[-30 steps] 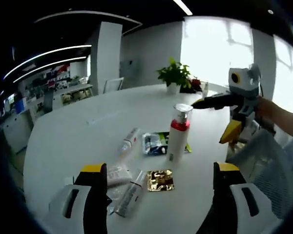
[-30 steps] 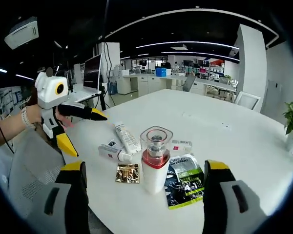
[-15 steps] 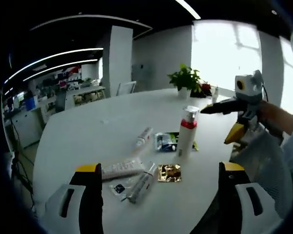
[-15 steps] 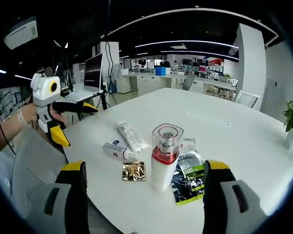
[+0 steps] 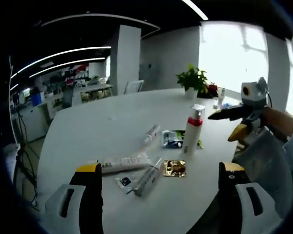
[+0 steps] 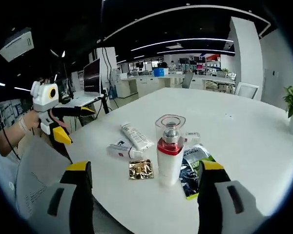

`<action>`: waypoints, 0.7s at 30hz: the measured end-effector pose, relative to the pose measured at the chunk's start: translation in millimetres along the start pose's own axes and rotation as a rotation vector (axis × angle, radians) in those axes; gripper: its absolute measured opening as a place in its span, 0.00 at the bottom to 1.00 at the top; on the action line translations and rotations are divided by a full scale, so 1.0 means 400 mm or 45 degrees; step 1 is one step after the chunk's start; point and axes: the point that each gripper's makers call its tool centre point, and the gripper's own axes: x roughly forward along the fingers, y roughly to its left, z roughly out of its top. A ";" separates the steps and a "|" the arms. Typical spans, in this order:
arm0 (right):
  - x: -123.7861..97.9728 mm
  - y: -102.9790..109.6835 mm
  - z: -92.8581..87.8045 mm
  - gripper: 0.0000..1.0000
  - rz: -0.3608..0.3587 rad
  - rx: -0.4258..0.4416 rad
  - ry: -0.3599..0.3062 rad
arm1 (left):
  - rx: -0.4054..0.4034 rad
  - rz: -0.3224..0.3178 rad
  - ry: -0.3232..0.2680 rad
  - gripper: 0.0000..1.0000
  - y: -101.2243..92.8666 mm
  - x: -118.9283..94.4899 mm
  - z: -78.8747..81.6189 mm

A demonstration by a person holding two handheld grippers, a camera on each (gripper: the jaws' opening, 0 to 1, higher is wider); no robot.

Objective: Arrange the skincare products in the storage area until every visible bottle or jar stands upright without overlapping.

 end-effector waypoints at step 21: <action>0.026 0.051 -0.025 0.35 0.078 0.040 -0.039 | 0.083 -0.005 0.082 0.93 0.035 0.040 0.014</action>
